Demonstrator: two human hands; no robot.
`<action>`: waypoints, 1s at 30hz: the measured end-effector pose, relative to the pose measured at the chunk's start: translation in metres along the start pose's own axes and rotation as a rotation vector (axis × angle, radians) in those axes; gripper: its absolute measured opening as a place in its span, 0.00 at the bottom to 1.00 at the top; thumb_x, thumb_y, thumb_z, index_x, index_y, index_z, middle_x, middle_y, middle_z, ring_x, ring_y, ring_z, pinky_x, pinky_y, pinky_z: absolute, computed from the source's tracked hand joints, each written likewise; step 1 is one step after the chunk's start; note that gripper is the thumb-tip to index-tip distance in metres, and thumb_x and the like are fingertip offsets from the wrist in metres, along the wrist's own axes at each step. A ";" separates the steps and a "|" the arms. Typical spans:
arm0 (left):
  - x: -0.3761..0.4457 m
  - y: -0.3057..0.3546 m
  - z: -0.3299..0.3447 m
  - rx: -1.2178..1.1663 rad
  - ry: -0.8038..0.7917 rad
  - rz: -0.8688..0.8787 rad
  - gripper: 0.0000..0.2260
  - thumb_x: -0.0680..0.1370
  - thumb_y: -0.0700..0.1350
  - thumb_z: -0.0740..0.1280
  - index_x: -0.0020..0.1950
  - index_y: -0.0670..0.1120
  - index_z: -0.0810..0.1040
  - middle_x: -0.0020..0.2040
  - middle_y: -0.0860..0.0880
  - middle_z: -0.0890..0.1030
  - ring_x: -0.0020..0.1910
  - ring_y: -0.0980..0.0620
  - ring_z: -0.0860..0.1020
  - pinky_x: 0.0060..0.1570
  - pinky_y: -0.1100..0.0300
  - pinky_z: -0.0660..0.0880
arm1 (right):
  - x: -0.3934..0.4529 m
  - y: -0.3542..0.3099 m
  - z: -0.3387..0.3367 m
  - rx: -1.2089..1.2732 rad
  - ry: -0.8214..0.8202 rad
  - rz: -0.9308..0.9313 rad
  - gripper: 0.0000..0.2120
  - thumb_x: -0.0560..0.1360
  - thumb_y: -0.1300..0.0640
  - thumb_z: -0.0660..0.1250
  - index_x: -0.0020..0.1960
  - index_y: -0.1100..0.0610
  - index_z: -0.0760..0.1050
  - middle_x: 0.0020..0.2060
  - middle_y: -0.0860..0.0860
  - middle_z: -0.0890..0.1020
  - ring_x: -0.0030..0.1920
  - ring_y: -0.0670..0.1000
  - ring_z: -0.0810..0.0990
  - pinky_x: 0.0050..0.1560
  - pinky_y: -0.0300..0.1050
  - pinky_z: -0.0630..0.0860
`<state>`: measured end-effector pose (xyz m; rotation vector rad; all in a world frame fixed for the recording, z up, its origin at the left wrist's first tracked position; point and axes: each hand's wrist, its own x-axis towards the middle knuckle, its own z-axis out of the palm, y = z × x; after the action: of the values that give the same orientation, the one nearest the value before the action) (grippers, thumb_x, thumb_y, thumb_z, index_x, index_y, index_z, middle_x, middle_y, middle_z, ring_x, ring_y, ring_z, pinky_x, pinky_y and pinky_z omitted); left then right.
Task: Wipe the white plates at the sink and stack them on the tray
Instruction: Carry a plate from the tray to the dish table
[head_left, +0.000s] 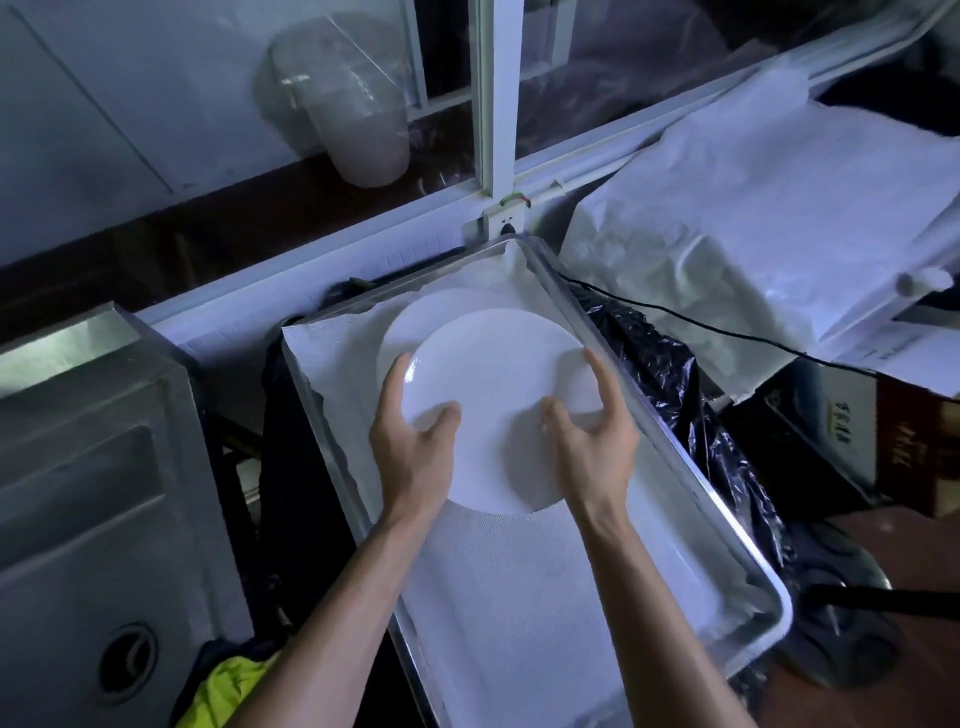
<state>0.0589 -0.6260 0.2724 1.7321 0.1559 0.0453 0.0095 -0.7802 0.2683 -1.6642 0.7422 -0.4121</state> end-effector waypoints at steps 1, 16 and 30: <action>-0.006 0.001 -0.003 -0.002 -0.018 0.003 0.30 0.72 0.39 0.71 0.72 0.58 0.72 0.66 0.68 0.75 0.65 0.68 0.73 0.57 0.76 0.70 | -0.009 0.000 -0.004 -0.006 0.010 -0.009 0.30 0.71 0.54 0.71 0.71 0.38 0.70 0.62 0.51 0.82 0.62 0.56 0.80 0.65 0.59 0.76; -0.153 0.020 -0.055 0.074 -0.427 0.180 0.22 0.72 0.38 0.74 0.64 0.52 0.82 0.65 0.55 0.80 0.63 0.65 0.74 0.59 0.78 0.65 | -0.209 -0.001 -0.104 -0.102 0.354 -0.062 0.14 0.74 0.60 0.72 0.58 0.49 0.83 0.69 0.48 0.73 0.69 0.44 0.70 0.71 0.53 0.69; -0.399 0.020 0.030 0.142 -0.937 0.375 0.22 0.71 0.36 0.75 0.64 0.46 0.82 0.64 0.51 0.80 0.59 0.62 0.76 0.59 0.77 0.69 | -0.390 0.075 -0.305 -0.014 0.909 0.080 0.14 0.73 0.63 0.72 0.54 0.49 0.83 0.61 0.36 0.72 0.60 0.25 0.68 0.55 0.19 0.64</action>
<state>-0.3313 -0.7102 0.3105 1.7346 -0.8680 -0.5063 -0.4882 -0.7513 0.3154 -1.4116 1.4607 -1.1370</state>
